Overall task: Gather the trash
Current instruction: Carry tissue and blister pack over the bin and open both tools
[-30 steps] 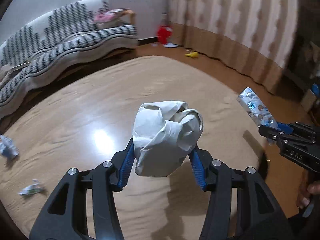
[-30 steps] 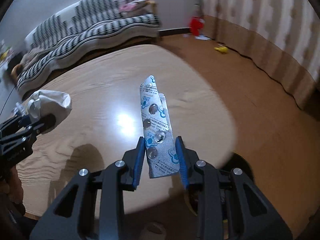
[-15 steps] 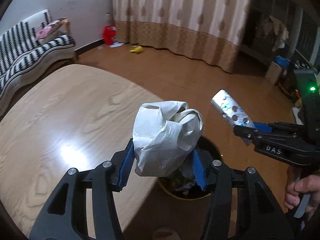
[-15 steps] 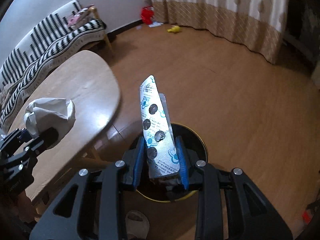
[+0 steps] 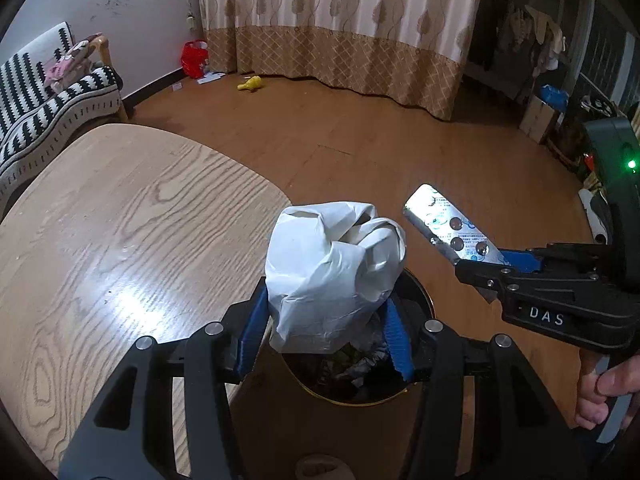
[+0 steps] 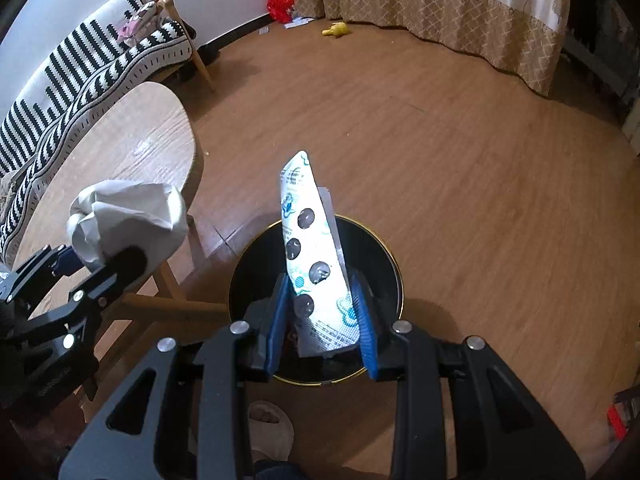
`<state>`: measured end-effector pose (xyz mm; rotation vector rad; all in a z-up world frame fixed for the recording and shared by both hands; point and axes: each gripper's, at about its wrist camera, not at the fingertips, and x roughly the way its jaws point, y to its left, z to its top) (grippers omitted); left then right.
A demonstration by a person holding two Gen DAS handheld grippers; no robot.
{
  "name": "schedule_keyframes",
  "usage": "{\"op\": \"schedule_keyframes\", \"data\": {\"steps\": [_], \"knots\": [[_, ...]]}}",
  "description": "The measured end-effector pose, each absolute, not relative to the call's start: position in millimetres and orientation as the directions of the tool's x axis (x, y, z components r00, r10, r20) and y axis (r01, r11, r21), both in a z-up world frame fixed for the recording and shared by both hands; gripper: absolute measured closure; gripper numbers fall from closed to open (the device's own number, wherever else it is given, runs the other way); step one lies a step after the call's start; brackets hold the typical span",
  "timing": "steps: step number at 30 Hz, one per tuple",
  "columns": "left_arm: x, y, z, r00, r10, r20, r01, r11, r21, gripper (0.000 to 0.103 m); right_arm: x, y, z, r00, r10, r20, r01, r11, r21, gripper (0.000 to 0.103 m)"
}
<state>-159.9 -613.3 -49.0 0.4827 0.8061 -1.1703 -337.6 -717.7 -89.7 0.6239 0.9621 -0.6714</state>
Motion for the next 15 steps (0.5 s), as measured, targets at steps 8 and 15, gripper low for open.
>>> {"op": "schedule_keyframes", "data": {"steps": [8, 15], "knots": [[-168, -622, -54, 0.157, -0.605, -0.781, 0.943, 0.327, -0.063, 0.052, -336, -720, -92, 0.406, -0.216, -0.888, 0.755, 0.627, 0.193, 0.049], [-170, -627, -60, 0.148, -0.596, -0.79, 0.948, 0.314, -0.059, 0.051, -341, -721, -89, 0.413, -0.234, -0.88, 0.766, 0.612, 0.197, 0.049]]}}
